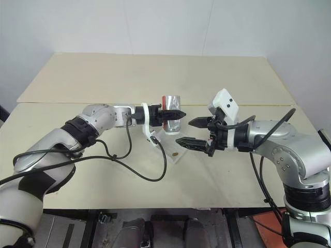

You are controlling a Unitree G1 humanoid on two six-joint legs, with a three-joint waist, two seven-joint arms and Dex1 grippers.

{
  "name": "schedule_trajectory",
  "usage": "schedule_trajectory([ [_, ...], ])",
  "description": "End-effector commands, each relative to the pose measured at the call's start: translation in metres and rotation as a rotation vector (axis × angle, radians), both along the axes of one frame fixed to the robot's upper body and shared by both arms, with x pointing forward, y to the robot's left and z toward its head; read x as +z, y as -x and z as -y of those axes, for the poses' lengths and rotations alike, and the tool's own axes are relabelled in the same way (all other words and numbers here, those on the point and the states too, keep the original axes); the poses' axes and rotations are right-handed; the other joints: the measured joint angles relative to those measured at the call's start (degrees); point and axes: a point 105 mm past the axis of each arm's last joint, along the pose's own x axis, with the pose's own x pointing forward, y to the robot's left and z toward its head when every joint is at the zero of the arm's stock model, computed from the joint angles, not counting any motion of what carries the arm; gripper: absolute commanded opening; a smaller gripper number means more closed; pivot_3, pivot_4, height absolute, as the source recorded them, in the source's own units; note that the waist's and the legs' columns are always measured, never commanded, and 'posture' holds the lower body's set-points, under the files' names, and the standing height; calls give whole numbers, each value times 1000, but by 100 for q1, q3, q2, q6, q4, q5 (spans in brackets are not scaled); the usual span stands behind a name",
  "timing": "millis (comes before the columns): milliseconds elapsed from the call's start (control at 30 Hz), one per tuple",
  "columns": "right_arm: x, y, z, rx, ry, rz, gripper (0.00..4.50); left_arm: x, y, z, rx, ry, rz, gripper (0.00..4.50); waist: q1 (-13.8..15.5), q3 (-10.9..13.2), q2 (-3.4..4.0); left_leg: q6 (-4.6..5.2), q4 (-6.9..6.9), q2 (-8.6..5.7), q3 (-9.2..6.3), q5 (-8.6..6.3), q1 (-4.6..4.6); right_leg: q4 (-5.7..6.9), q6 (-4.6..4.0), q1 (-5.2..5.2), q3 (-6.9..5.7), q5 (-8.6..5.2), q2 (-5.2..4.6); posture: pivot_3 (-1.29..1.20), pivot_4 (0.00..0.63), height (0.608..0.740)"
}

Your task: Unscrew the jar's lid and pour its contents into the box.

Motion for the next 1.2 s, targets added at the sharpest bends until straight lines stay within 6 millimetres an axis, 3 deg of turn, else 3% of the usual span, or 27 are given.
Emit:
schedule_trajectory([
  [33,14,4,1,6,-24,67,4478,17,3,2,-14,58,-15,2012,-9,0,0,0,0,0,0,0,0,0,0,0,0,0,0,0,150,740],
  [233,14,0,4,-12,-18,128,4478,40,-8,-34,139,355,-320,2012,-25,0,0,-1,3,4,-5,1,1,2,0,0,-1,0,-3,0,150,740],
  [400,13,-2,7,-12,-24,149,4478,53,-25,-77,344,833,-790,2012,-69,-2,3,-36,13,9,-6,21,7,8,0,2,-3,0,-5,0,150,740],
  [467,13,-3,8,-11,-23,154,4478,48,-28,-94,414,1103,-1132,2012,-95,-2,4,-38,24,13,-7,22,9,14,1,7,-1,-1,-5,0,150,740],
  [533,14,-4,8,-13,-23,160,4478,38,-21,-101,434,1239,-1408,2012,-114,-2,3,-37,38,16,-16,22,6,17,8,13,0,-5,-5,0,150,740],
  [633,15,-5,10,-17,-26,165,4478,26,-10,-109,444,1383,-1667,2012,-117,-2,3,-35,45,10,-25,21,5,17,12,19,-1,-7,-4,0,150,740],
  [733,14,-5,11,-23,-28,164,4478,16,1,-114,332,1537,-1912,2012,-108,-2,3,-32,45,6,-36,19,15,15,12,36,-2,-7,-3,0,150,740],
  [1033,13,-3,11,-36,-30,155,4478,-40,14,-123,343,1561,-1883,2012,-69,-2,4,2,39,-1,-31,-2,48,-7,10,56,9,-6,-3,0,150,740],
  [1200,13,0,11,-36,-29,151,4478,-62,15,-121,342,1580,-1869,2012,-29,-2,4,6,38,-1,-31,-4,51,-9,9,58,10,-6,-4,0,150,740],
])
